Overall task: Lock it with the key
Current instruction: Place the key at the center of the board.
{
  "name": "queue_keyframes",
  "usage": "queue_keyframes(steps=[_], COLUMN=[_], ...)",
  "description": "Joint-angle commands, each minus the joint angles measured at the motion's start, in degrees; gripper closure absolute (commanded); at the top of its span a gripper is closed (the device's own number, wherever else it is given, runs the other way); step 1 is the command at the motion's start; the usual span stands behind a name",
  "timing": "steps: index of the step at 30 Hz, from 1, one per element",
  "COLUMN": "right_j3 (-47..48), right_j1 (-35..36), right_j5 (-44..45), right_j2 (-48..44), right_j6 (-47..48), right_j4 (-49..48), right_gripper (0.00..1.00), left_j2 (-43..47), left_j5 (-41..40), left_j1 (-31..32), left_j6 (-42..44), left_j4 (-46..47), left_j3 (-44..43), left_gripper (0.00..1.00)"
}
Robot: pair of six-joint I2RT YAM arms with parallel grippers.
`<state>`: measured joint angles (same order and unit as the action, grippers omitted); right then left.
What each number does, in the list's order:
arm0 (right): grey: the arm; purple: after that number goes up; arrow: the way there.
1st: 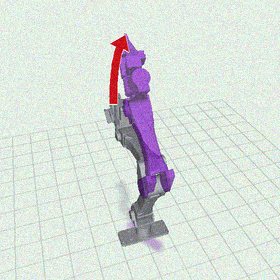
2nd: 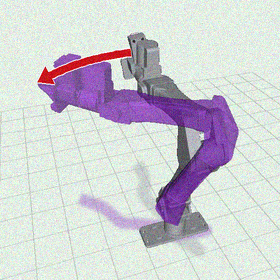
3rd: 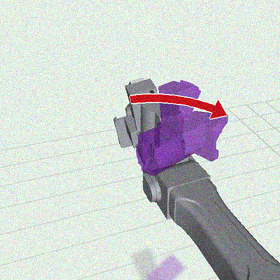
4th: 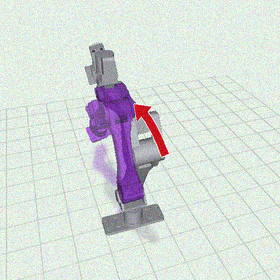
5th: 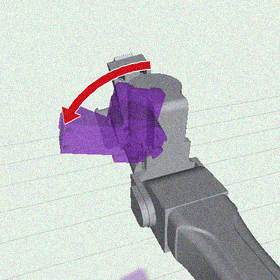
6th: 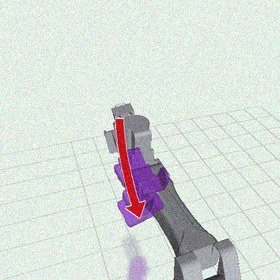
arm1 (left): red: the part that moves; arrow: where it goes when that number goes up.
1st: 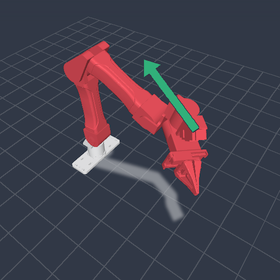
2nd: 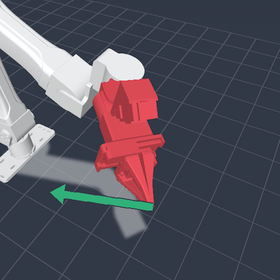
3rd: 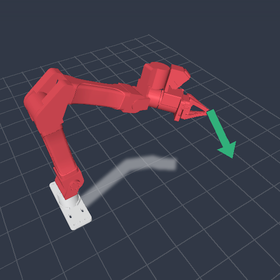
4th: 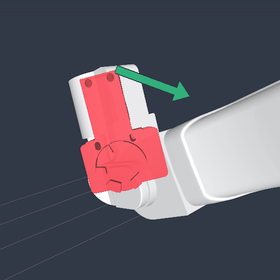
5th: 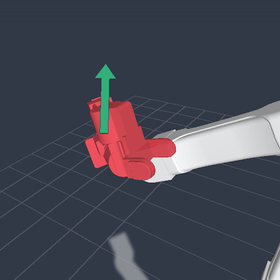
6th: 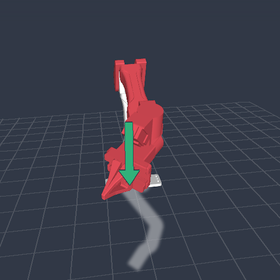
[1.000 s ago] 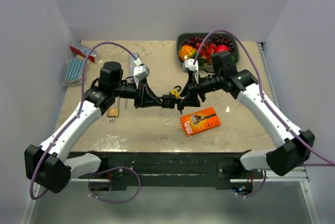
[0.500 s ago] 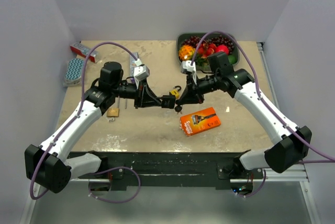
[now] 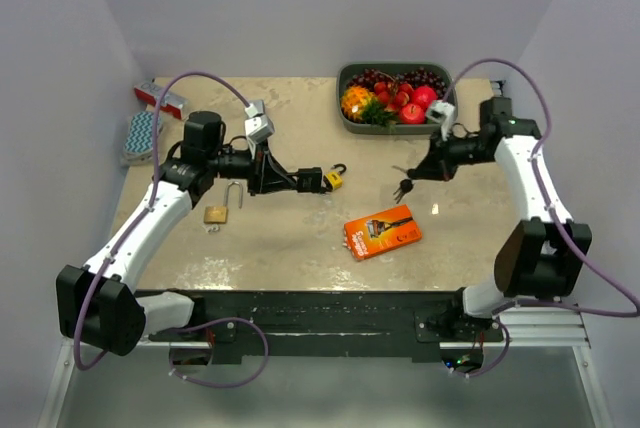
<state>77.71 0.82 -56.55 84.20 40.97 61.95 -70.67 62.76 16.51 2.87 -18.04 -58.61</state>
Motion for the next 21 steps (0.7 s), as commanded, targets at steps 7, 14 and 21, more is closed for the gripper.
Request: queue_keyframes(steps=[7,14,21], right_j3=[-2.0,-2.9,-4.2], right_j1=[-20.4,-20.5,-20.6], right_j5=[25.1,32.1,37.1], right_j2=[11.0,18.3,22.3], right_j6=[-10.3,-15.8,-17.5], right_j4=[-22.6,-32.7,-38.1], right_gripper=[1.0,1.0,0.95], left_j2=[0.0,0.4,1.2], left_j5=[-1.0,-1.9,-2.6], left_j1=[-0.2,-0.2,-0.2], left_j6=[-1.7,-2.1,-2.1], left_j4=[5.7,5.8,5.3], left_j3=[-1.4,-0.3,0.7], left_gripper=[1.0,1.0,1.0])
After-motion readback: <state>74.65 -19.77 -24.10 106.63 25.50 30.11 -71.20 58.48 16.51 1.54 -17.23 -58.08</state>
